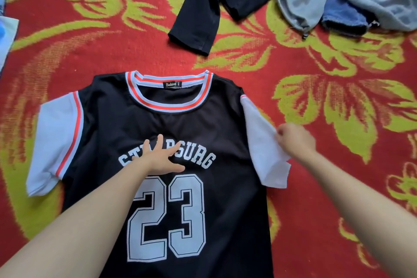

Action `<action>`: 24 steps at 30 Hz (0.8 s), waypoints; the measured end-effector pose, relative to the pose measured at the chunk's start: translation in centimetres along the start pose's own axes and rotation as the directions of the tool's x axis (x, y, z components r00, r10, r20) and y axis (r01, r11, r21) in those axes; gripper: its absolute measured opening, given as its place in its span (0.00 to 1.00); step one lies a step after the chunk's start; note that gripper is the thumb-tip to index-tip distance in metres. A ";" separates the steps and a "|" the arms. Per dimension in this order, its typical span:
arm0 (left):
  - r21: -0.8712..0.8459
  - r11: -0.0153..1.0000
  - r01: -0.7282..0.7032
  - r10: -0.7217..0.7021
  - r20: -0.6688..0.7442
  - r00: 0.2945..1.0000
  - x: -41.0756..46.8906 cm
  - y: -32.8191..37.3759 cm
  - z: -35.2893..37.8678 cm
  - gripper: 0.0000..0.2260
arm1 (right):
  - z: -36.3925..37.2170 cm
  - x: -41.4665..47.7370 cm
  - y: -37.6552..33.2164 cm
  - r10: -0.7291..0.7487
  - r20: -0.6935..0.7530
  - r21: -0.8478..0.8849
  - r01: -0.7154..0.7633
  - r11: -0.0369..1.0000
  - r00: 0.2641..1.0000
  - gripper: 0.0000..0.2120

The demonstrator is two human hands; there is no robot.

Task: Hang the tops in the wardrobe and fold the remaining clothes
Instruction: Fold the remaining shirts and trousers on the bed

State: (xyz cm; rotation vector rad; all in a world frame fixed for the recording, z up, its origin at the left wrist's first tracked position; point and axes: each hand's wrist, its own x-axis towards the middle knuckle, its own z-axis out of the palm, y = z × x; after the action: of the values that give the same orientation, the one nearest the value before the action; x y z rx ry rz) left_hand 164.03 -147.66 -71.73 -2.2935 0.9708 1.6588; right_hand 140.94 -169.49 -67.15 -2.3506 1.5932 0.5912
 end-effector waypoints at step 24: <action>-0.827 0.544 0.141 -0.804 -0.466 0.370 -6.4 -18.1 -0.3 0.27 | 9.0 -9.4 -16.8 -0.580 0.197 -0.142 0.609 0.781 0.790 0.29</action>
State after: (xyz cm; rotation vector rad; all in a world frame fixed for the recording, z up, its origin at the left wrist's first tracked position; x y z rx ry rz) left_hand 173.53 -131.04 -70.34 -3.4375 -0.5876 0.5418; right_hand 151.66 -151.63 -71.29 -2.6842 0.6666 0.7641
